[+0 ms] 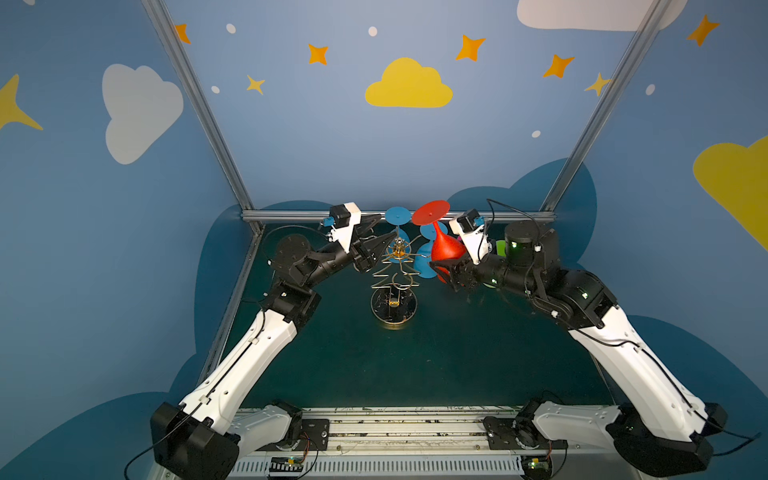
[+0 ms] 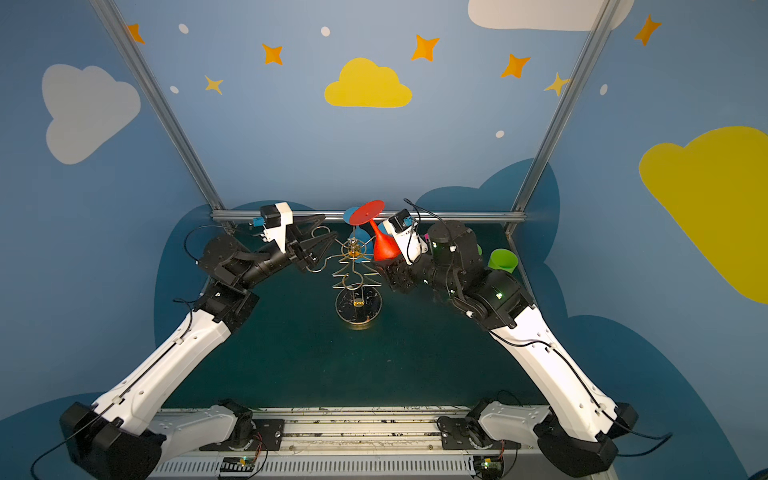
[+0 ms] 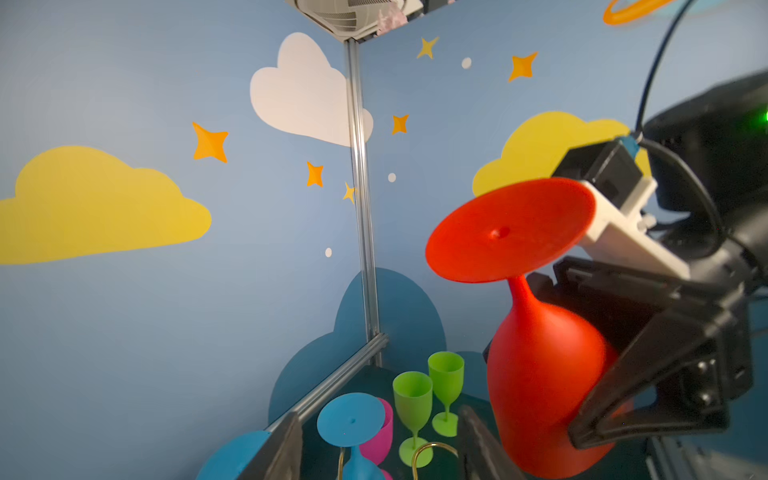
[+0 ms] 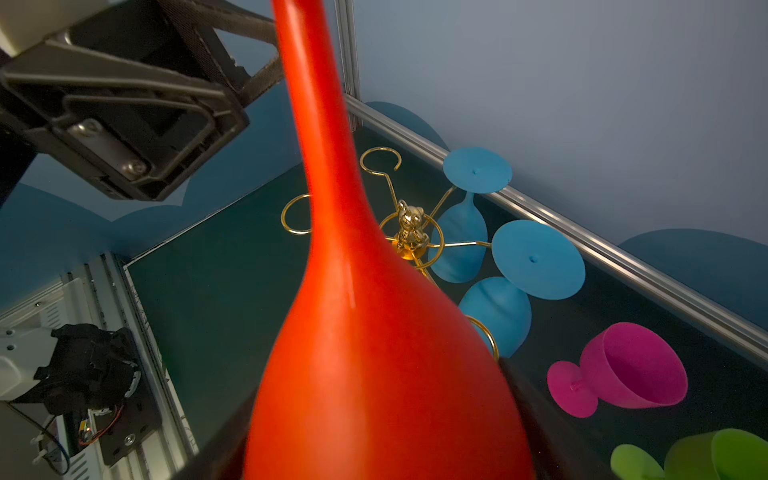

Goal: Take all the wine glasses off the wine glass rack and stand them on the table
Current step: 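Close the right gripper on the red glass bowl while the left gripper holds the base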

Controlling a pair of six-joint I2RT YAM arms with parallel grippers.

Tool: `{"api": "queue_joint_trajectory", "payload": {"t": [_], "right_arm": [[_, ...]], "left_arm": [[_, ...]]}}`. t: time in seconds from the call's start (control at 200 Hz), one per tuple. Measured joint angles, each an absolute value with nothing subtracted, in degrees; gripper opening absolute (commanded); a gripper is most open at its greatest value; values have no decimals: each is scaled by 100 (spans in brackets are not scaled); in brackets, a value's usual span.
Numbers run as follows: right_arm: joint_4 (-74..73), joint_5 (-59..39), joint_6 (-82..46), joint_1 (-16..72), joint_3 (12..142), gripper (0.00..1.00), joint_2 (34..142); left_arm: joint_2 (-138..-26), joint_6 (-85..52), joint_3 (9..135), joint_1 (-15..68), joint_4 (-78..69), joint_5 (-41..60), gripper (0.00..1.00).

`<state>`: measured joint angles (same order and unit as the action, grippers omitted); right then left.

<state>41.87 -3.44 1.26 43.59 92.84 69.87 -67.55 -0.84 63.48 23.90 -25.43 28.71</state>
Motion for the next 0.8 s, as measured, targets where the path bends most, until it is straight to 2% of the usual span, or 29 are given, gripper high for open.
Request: {"api": "queue_joint_trajectory", "payload": {"t": [0.32,0.801], "right_arm": [[4639,-429,43,4362,9579,36,7474],[4788,-657,-71,4628,9581,31,7625]], "left_arm": [[-6810,1525,6351,2576,-2788,3247,52],[-7074,1959,6410,2707,-2794,3277,44]]}}
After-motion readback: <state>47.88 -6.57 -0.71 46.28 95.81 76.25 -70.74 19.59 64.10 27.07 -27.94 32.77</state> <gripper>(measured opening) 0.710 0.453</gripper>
